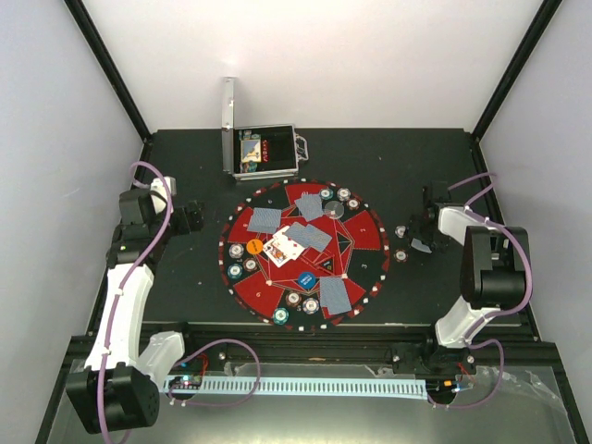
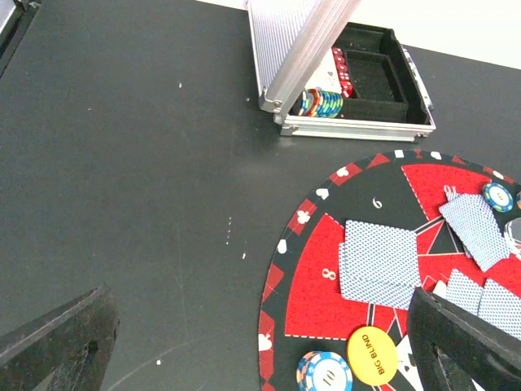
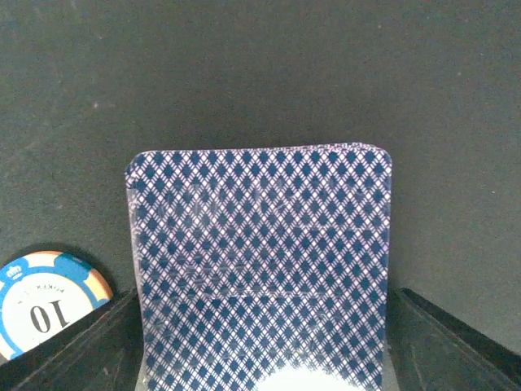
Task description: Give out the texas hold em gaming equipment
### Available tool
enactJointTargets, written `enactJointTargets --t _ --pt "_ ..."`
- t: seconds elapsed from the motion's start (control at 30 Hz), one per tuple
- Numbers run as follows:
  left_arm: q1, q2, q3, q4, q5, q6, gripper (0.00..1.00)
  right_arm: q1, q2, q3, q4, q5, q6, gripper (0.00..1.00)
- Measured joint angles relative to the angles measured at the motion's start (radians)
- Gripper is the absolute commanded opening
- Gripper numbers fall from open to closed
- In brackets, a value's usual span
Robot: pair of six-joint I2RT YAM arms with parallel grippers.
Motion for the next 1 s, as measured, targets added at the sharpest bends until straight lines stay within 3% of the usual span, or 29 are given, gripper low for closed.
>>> enactJointTargets --t 0.27,0.53,0.73,0.87,1.0 --pt "0.0 0.01 0.0 -0.001 -0.016 0.003 0.98 0.0 -0.027 -0.028 0.014 0.014 -0.002 0.99" --pt "0.0 0.036 0.001 0.046 0.032 -0.022 0.99 0.011 -0.169 0.047 -0.087 0.045 -0.046 1.0" --pt "0.008 0.173 0.028 0.196 0.043 -0.109 0.99 0.012 -0.259 0.151 -0.006 -0.019 -0.118 1.0" --pt "0.095 0.313 0.054 0.284 0.056 -0.157 0.99 -0.041 -0.276 0.153 0.1 -0.102 -0.144 1.0" --pt "0.238 0.328 -0.031 0.402 0.06 -0.193 0.99 -0.188 -0.307 0.06 0.245 -0.15 -0.148 1.0"
